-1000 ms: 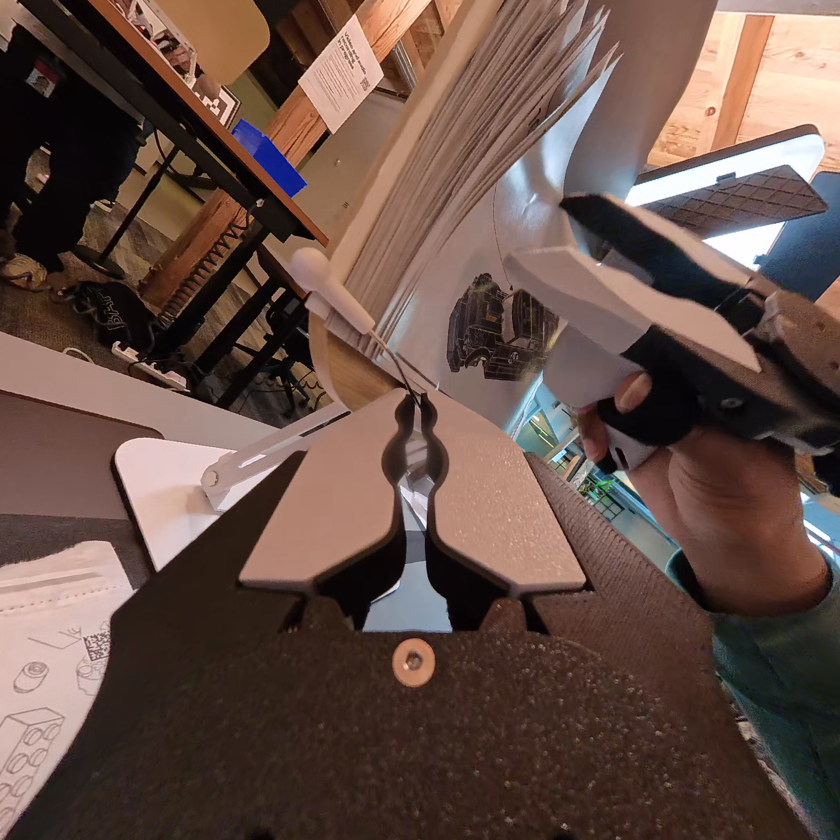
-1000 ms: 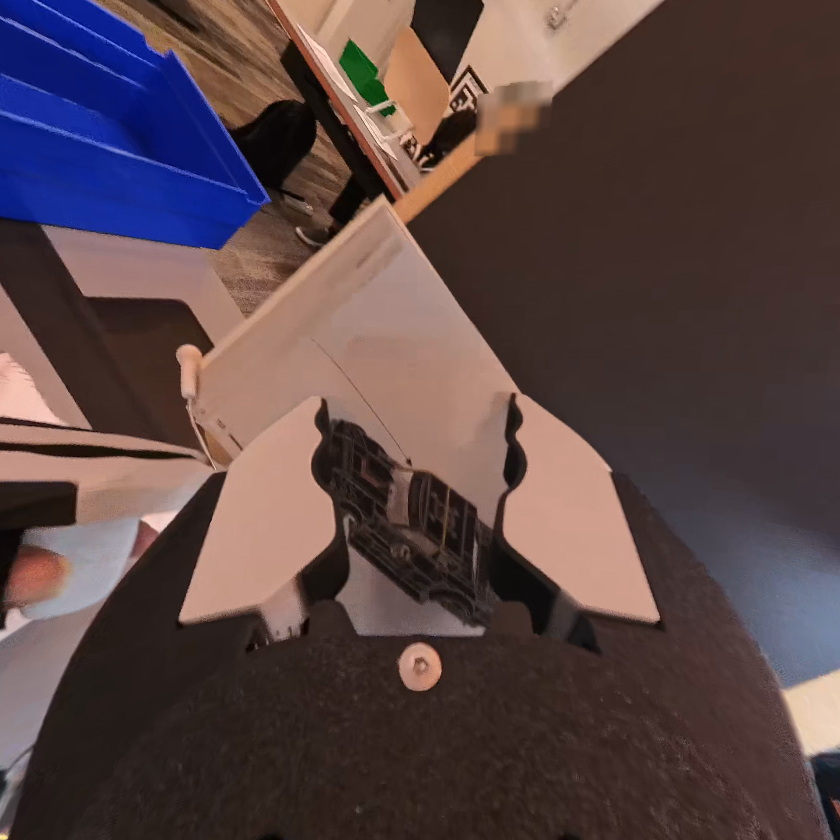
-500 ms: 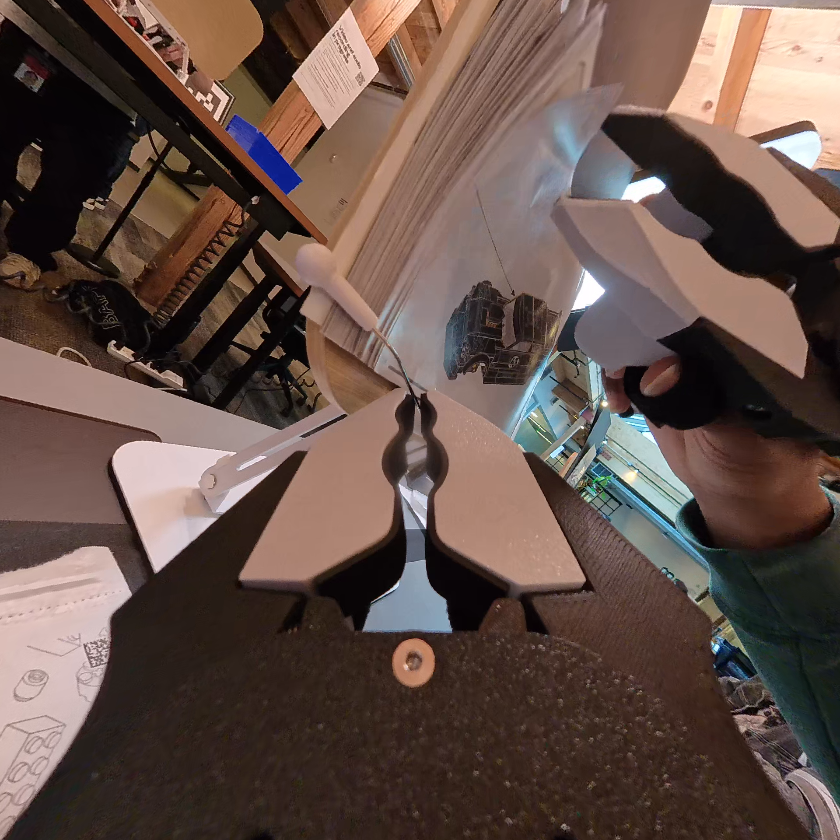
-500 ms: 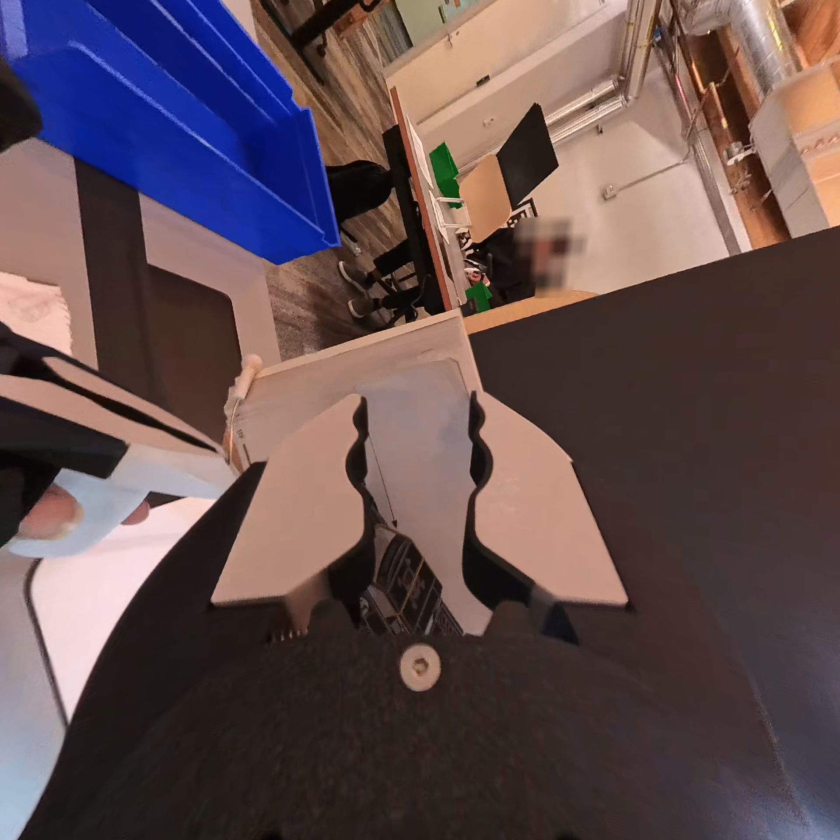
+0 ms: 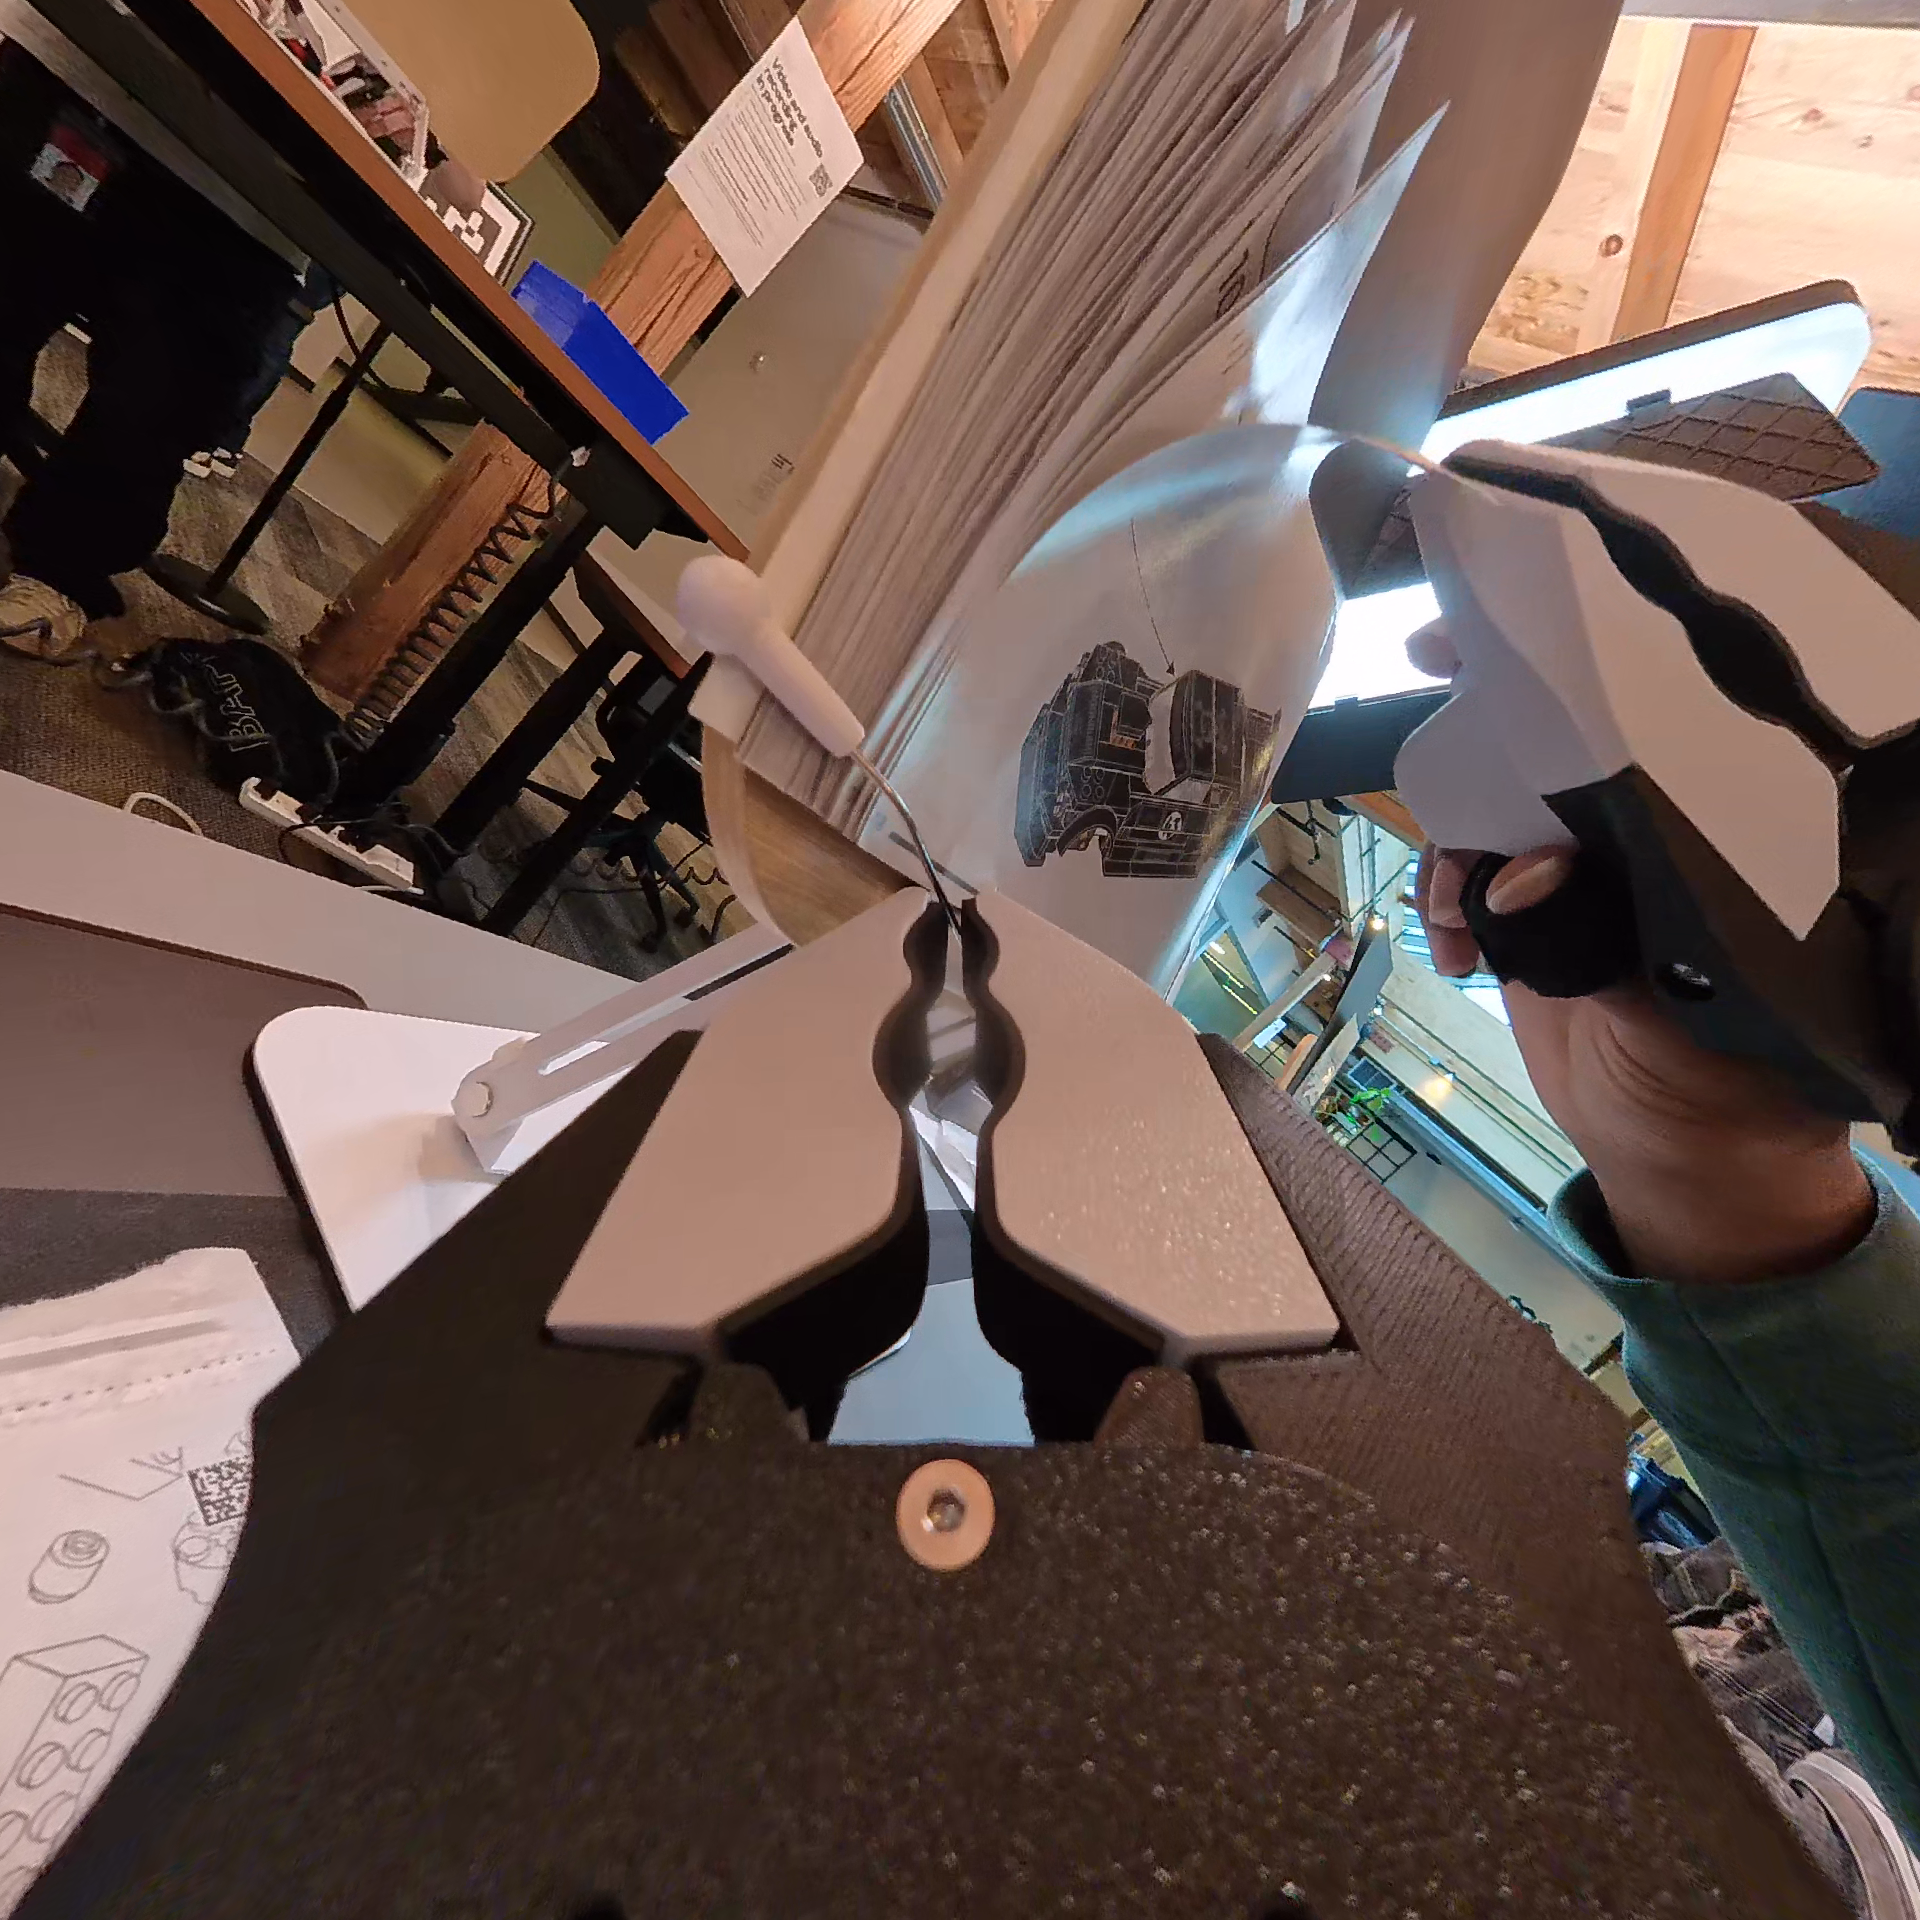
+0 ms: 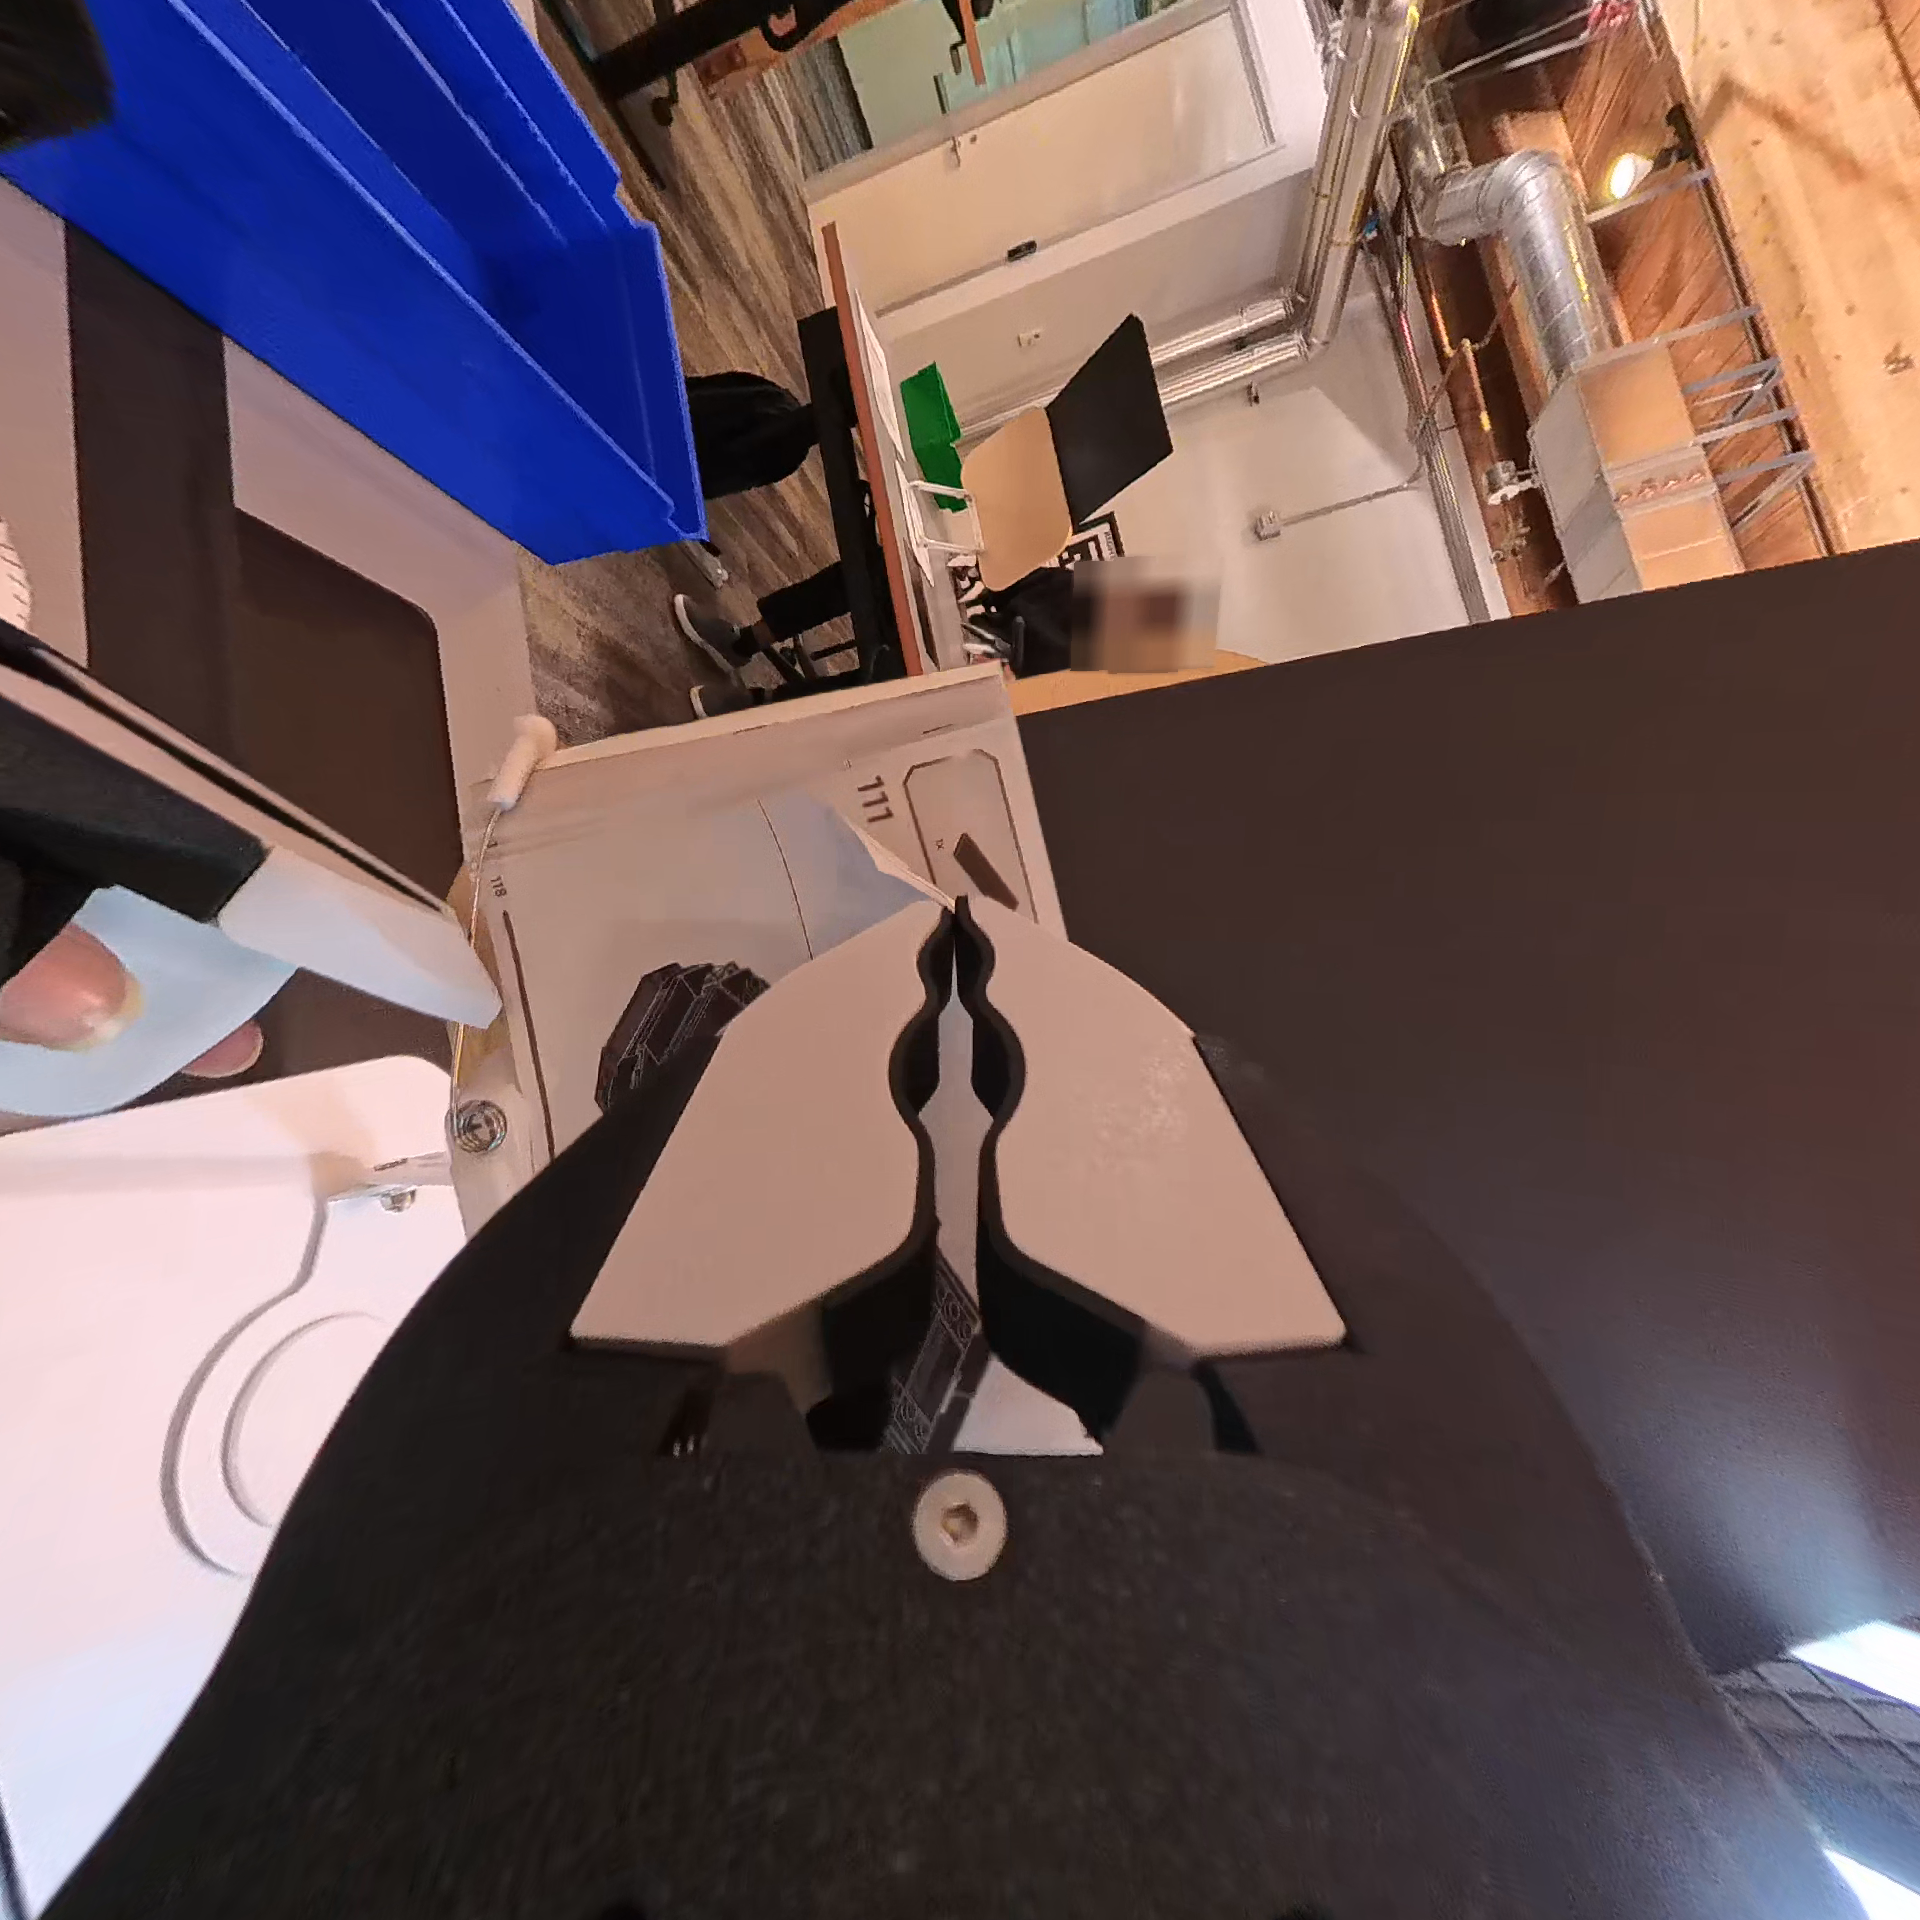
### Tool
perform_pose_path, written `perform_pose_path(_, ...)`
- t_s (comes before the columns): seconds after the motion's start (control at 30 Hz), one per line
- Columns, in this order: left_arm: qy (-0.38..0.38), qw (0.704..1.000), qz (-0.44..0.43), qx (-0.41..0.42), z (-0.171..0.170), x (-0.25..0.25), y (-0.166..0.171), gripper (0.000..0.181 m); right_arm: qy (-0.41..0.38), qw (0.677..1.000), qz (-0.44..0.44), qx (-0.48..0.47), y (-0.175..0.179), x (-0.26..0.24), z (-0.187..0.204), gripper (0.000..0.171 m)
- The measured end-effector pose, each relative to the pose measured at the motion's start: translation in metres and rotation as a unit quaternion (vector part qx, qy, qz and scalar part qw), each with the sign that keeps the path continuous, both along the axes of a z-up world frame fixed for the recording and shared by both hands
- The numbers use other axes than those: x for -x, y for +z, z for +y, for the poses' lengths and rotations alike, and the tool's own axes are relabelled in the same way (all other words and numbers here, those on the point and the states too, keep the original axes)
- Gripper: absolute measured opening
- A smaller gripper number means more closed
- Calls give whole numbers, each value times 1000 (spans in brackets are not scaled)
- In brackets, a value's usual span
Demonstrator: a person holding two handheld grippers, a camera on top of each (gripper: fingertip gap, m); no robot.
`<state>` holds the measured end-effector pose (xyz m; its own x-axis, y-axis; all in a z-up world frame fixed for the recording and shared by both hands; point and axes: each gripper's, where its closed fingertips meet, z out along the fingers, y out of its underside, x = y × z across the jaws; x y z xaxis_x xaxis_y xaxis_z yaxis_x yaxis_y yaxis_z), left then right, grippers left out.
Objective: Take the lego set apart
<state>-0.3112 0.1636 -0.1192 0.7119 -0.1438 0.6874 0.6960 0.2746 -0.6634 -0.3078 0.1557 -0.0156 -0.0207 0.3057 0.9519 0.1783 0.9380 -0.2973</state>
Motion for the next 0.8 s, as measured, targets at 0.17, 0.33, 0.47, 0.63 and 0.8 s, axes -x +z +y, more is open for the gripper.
perform_pose_path(0.17, 24, 1000, 13, -7, -6, 6, 4, 9, 5, 1000, 8, -5, 5, -16, 1, 0)
perform_pose_path(0.33, 127, 990, 60, -27, -35, 29, 23, 23, -1, 999, 30, 35, 19, -46, 16, 0)
perform_pose_path(0.47, 193, 964, 180, -36, -55, 24, 57, 28, -13, 995, 53, 83, 29, -72, 39, 0)
perform_pose_path(0.63, 127, 936, 327, 28, -30, -29, 80, 26, -23, 986, 77, 148, 36, -100, 72, 0)
perform_pose_path(0.8, 150, 902, 389, 111, -14, -39, 68, 29, -57, 964, 78, 247, 20, -124, 114, 0)
